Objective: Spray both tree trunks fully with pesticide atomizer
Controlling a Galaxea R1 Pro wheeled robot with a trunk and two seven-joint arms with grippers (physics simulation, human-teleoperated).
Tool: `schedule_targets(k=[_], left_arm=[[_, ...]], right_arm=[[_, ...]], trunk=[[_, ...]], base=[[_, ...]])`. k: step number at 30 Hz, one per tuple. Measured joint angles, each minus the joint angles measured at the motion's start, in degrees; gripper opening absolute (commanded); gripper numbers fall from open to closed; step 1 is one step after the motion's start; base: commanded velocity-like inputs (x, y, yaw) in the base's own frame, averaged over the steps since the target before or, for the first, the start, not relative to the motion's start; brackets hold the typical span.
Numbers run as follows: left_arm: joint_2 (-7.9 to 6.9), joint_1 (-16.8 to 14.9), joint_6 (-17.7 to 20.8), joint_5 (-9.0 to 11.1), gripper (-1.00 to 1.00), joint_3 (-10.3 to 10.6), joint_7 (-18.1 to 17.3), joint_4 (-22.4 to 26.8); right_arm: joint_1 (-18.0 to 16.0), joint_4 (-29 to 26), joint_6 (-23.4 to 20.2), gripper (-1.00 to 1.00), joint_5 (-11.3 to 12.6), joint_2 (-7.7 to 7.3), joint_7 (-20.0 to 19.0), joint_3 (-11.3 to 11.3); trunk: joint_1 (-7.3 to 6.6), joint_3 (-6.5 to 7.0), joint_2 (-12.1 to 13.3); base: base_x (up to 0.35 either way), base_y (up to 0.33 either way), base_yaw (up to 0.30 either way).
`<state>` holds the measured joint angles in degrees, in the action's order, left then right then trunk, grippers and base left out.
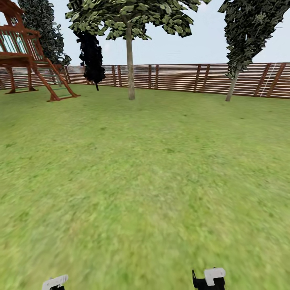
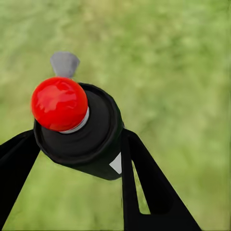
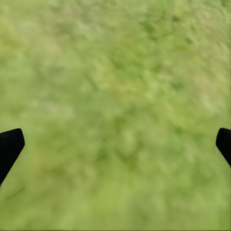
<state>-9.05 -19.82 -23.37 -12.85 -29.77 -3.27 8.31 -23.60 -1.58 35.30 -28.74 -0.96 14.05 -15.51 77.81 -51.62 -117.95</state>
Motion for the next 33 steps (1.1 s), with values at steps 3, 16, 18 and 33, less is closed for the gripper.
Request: schedule_targets(k=[3,16,18,33], left_arm=[[0.0,0.0,0.0,0.0,-1.0,0.0,0.0,0.0],[-0.04,0.0,0.0,0.0,-1.0,0.0,0.0,0.0],[-0.03,0.0,0.0,0.0,-1.0,0.0,0.0,0.0],[0.0,0.0,0.0,0.0,-1.0,0.0,0.0,0.0]], right_arm=[[0.0,0.0,0.0,1.0,0.0,0.0,0.0,0.0],[0.0,0.0,0.0,1.0,0.0,0.0,0.0,0.0],[0.0,0.0,0.0,1.0,0.0,0.0,0.0,0.0],[0.0,0.0,0.0,1.0,0.0,0.0,0.0,0.0]], trunk=[[0.0,0.0,0.0],[0.0,0.0,0.0],[0.0,0.0,0.0],[0.0,0.0,0.0]], base=[[0.338,0.0,0.0],[0.338,0.0,0.0],[0.338,0.0,0.0],[0.338,0.0,0.0]])
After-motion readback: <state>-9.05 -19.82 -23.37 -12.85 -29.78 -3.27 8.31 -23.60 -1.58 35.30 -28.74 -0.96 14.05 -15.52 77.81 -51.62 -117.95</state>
